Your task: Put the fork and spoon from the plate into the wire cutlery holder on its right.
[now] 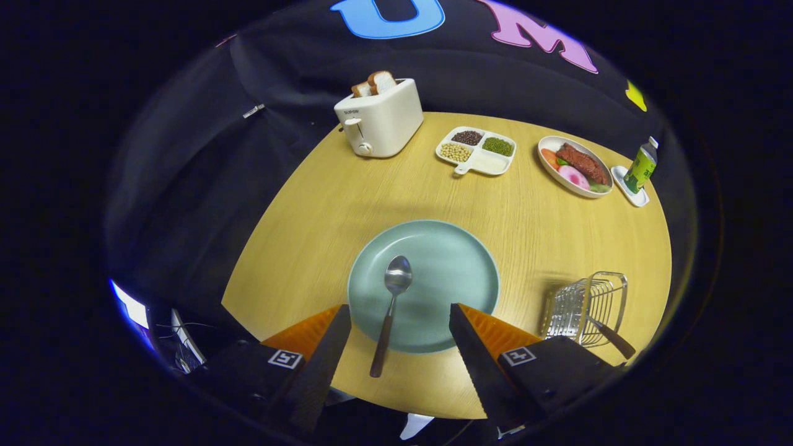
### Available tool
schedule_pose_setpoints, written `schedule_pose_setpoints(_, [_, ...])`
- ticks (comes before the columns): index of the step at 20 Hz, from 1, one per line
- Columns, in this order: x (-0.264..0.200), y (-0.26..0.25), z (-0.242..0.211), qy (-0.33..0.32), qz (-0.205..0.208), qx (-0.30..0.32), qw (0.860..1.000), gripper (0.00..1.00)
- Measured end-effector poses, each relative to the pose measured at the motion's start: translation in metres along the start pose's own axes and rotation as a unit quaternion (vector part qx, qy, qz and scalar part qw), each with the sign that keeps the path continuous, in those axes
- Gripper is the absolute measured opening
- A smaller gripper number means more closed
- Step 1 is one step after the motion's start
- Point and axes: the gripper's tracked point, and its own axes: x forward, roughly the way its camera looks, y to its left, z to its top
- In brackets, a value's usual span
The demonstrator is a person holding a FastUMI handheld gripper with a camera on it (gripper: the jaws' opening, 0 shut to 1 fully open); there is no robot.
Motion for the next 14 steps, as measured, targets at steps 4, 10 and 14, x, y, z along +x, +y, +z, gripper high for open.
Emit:
schedule_pose_setpoints(4, [0.032, -0.003, -0.019, 0.036, -0.019, 0.000, 0.999, 1.00])
schedule_pose_setpoints(10, [0.060, -0.008, -0.050, 0.086, -0.039, -0.004, 0.995, 0.99])
schedule_pose_setpoints(14, [0.071, -0.006, -0.056, 0.100, -0.045, -0.014, 0.994, 0.91])
